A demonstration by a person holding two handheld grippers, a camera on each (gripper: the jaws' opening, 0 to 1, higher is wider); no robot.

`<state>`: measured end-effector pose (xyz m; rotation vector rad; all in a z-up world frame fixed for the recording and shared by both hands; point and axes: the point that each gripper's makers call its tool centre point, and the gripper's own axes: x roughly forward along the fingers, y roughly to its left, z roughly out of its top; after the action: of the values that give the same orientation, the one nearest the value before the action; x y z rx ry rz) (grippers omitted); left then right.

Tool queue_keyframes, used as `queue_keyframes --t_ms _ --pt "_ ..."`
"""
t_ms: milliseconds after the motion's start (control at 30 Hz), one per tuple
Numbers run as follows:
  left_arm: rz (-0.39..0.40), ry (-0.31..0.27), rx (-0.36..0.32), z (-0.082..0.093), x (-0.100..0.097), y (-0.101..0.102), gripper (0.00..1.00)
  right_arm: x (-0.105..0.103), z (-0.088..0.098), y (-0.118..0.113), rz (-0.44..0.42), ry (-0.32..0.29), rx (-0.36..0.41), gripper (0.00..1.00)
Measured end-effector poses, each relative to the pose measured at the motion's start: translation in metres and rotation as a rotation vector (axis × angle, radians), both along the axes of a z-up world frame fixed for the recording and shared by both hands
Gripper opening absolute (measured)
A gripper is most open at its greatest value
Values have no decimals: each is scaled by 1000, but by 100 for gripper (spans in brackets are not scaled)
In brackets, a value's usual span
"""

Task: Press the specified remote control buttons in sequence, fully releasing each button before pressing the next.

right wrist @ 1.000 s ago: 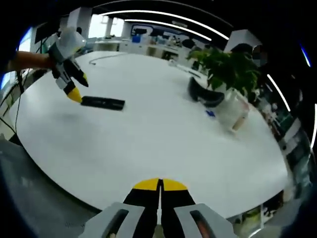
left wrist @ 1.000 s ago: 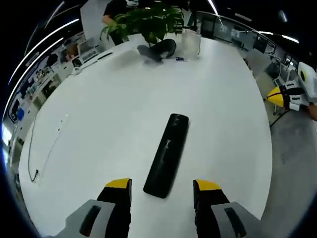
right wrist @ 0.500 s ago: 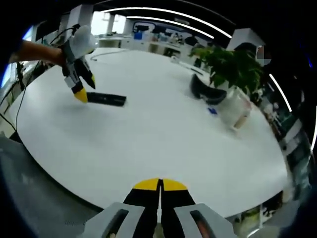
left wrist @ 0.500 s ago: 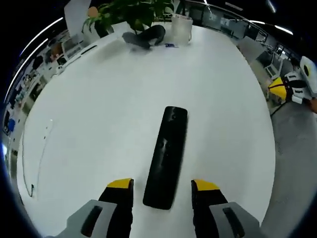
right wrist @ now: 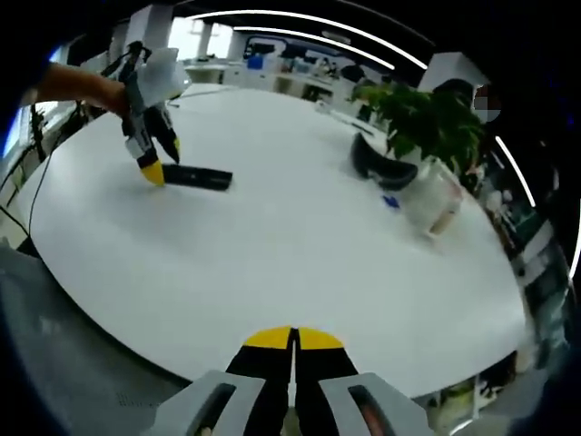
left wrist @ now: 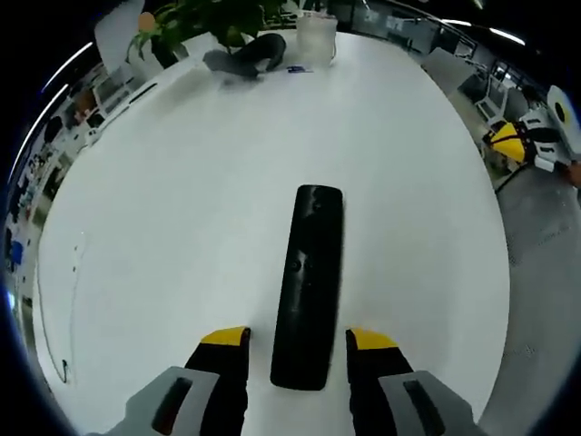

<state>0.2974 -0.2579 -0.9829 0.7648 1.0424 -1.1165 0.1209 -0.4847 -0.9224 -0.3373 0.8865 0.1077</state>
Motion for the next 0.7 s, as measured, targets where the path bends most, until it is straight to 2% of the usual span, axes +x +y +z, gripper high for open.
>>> queue_keyframes --t_ms 133,267,533,700 --pt "4 -1 -1 1 -1 0 40 0 0 0 0 -2 1 0" --pt "9 -25 -25 2 0 -2 24 0 1 3 11 -6 7 0" --pt "10 -42 -38 2 -6 -2 23 0 4 4 13 -17 16 0" --pt "-1 -37 -32 2 -17 -3 23 0 5 3 8 -25 15 0"
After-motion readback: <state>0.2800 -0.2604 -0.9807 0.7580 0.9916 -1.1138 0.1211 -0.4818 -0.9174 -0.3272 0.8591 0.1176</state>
